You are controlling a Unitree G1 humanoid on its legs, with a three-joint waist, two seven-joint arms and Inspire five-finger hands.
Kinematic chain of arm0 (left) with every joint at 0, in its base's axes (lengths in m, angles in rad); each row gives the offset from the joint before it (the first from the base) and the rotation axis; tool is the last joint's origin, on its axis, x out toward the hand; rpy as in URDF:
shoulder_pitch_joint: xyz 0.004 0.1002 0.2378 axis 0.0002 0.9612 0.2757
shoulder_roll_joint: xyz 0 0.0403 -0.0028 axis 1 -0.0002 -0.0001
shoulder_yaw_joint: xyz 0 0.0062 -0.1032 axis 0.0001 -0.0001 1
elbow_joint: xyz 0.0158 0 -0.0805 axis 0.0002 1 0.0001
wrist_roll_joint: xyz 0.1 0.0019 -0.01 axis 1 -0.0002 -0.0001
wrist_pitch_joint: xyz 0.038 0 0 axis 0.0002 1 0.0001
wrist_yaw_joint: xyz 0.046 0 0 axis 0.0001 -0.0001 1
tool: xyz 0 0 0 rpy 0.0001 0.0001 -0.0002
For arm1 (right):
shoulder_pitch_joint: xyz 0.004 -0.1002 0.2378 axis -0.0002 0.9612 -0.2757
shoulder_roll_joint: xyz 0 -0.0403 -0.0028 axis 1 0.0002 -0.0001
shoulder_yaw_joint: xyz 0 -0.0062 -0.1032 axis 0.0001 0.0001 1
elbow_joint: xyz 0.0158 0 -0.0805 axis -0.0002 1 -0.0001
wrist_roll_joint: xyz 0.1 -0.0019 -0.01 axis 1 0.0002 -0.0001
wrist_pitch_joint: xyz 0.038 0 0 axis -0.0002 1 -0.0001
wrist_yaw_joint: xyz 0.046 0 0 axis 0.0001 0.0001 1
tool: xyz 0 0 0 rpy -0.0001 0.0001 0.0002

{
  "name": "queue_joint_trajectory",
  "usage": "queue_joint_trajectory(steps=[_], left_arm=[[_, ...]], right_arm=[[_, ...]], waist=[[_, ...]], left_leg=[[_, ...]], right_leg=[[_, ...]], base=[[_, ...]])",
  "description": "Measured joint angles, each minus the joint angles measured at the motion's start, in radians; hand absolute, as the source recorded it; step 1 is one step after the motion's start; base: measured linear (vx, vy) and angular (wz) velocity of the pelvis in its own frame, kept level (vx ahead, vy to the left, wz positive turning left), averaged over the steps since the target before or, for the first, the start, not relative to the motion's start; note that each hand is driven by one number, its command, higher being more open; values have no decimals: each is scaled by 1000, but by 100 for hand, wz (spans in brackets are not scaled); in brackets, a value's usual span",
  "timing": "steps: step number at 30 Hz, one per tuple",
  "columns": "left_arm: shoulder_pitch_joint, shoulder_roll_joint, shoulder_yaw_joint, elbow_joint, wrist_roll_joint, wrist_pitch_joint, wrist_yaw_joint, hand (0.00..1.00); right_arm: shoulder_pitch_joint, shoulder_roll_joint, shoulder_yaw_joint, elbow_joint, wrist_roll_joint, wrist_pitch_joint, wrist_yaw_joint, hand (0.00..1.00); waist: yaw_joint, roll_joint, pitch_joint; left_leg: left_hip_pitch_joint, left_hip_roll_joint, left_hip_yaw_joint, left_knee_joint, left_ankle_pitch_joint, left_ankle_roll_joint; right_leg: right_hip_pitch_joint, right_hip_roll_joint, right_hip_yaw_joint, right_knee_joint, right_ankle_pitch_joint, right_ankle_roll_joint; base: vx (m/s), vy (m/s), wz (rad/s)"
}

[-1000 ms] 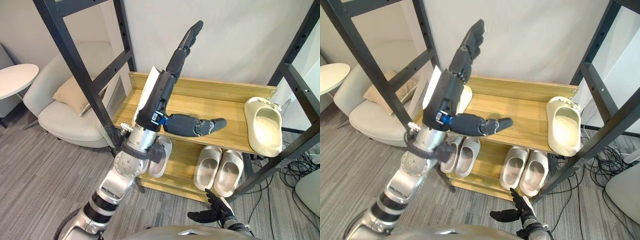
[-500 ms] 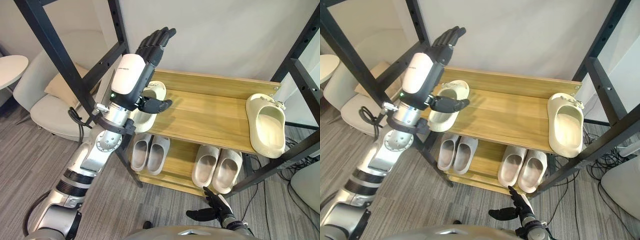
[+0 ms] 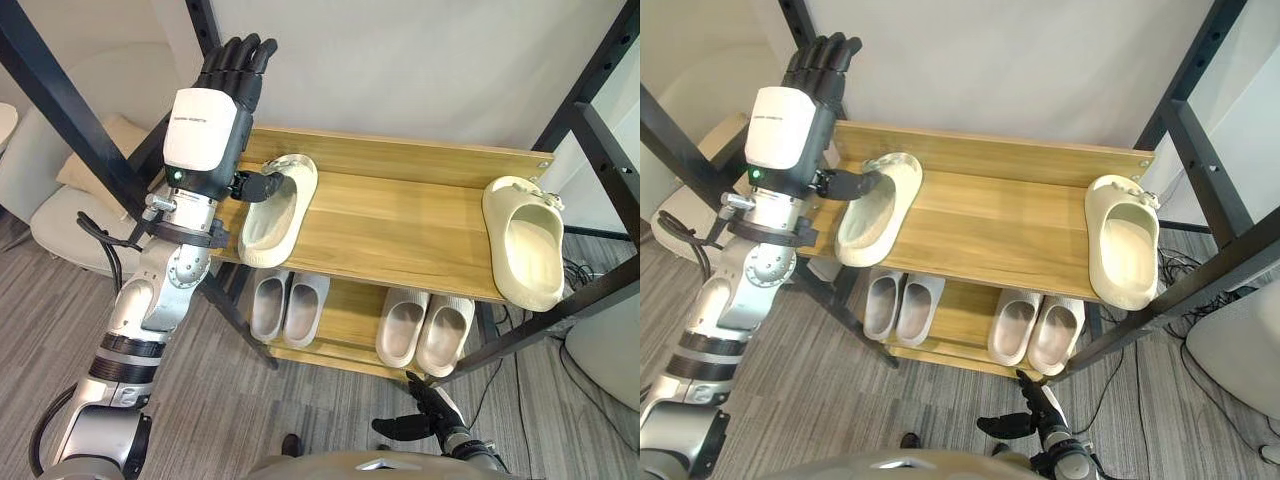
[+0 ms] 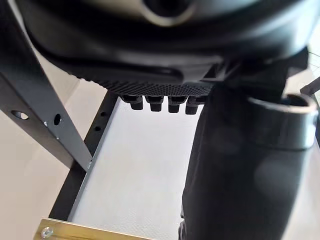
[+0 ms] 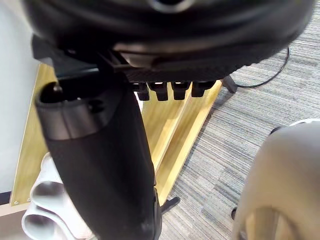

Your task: Organize the slippers on the shoe rack

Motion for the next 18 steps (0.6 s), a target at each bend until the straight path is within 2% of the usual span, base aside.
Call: queue_joint_trajectory(steps=[10, 11, 15, 18], left_arm=[[-40, 2, -8, 73, 10, 4, -2, 100], [-54, 2, -19, 115, 21, 6, -10, 0], [-66, 25, -26, 210, 24, 17, -17, 0], [-74, 34, -27, 215, 24, 17, -20, 0]], right_arm=[[0, 2, 0, -16, -1, 0, -1, 100], [-1, 5, 0, -22, -1, 0, -1, 100], [-1, 11, -3, -26, -1, 0, -6, 100], [2, 11, -11, -26, -1, 0, -8, 100]], waist=[[-5, -3, 0], [-8, -3, 1], [-31, -4, 5], [-32, -4, 7]], left_leg=[[-17, 3, 33, 2, -6, 4], [-21, 4, 42, 2, -6, 4], [-33, 2, 59, 4, -5, 4], [-38, 1, 75, 9, -6, 4]], right_leg=[[-39, 0, 38, 6, 12, 0], [-48, 1, 47, 6, 15, -1], [-56, 3, 61, -22, 40, -3], [-61, 3, 74, -30, 51, -5]], base=[[-25, 18, -11], [-17, 16, -17], [-10, 15, -15], [-12, 18, -12]])
